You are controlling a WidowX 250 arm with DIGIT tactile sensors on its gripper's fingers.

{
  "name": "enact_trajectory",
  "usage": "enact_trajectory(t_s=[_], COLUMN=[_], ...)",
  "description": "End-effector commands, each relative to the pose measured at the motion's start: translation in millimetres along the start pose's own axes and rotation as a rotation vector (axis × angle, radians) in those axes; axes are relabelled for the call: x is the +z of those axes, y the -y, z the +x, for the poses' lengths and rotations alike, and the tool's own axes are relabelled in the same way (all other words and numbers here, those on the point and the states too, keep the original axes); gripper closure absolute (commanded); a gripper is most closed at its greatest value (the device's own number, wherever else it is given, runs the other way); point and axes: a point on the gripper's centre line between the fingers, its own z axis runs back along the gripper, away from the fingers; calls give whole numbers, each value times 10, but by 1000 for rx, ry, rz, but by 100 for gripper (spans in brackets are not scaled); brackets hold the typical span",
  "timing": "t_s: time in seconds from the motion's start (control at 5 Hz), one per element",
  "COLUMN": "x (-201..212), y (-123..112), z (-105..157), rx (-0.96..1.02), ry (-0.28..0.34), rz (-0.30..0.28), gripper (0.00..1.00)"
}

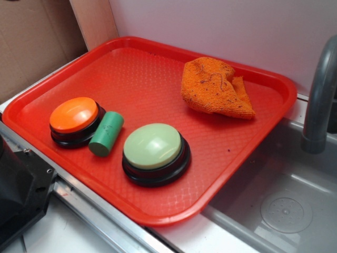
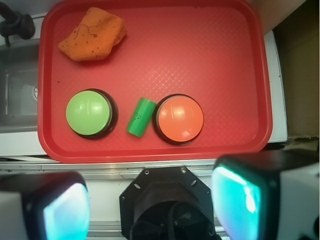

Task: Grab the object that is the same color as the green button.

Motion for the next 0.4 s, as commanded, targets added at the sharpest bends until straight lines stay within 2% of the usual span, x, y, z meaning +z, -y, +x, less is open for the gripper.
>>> enact_trajectory(t_s=[0.0,0.2], x=[0,-133], y=[0,-37], z=[0,39], rx=[0,149], ry=[0,-30], rz=[0,-45], gripper=[0,0])
